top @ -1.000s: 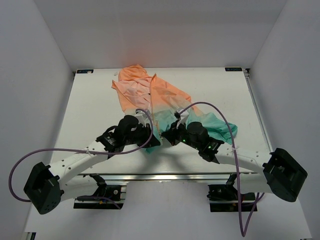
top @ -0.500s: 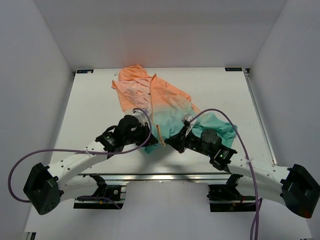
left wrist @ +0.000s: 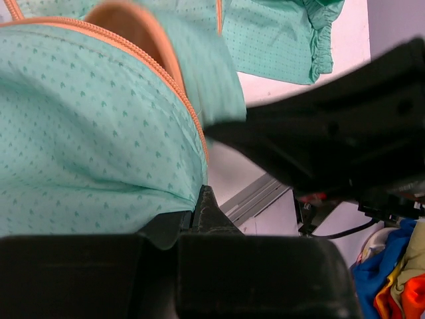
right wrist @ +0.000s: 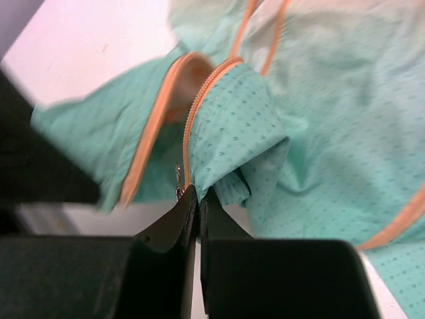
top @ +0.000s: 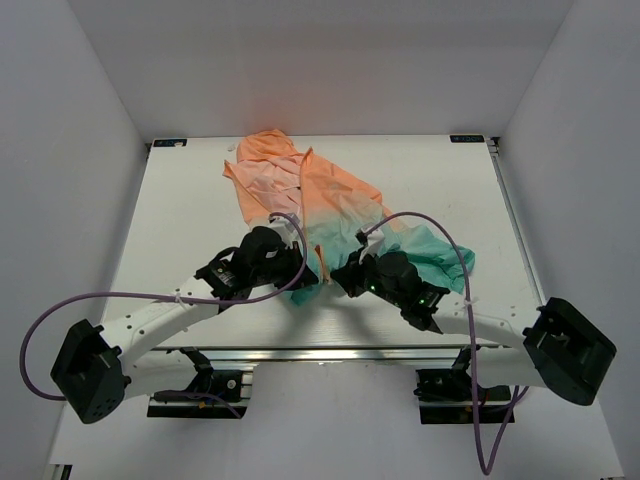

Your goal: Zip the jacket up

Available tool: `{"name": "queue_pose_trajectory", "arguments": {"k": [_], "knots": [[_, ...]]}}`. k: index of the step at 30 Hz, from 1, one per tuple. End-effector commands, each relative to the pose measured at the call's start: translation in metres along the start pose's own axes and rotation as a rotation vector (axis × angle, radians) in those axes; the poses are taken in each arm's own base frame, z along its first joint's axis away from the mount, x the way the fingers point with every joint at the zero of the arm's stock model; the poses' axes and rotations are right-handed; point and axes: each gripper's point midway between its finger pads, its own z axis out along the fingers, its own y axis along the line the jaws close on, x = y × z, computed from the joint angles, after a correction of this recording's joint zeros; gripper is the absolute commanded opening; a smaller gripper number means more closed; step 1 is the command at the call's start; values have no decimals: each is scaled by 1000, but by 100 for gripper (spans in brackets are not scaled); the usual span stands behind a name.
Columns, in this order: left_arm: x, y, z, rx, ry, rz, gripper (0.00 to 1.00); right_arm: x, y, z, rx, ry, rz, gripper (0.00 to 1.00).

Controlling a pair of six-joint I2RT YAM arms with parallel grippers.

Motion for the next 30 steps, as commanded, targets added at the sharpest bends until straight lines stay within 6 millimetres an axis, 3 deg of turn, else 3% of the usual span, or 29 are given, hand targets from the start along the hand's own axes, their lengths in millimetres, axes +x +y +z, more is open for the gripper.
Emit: {"name": "queue_pose_trajectory", "arguments": {"k": [1, 6, 12, 16, 20, 26, 30], "knots": [[-2, -9, -8, 39, -10, 28, 0, -69, -7, 10, 116, -232, 102, 0], [8, -3, -8, 34, 10, 17, 0, -101, 11, 9, 51, -317, 115, 0], [14, 0, -12, 32, 16, 8, 0, -110, 31, -17, -72, -370, 55, 0], [10, 5, -13, 5, -15, 0, 0, -92, 38, -29, -123, -298, 31, 0], [9, 5, -7, 2, -4, 1, 0, -66, 62, -37, -259, -181, 48, 0], [6, 4, 1, -11, 9, -2, 0, -31, 58, -28, -245, -51, 106, 0], [7, 7, 4, -22, 14, -5, 0, -25, 60, -23, -246, -16, 103, 0]]}}
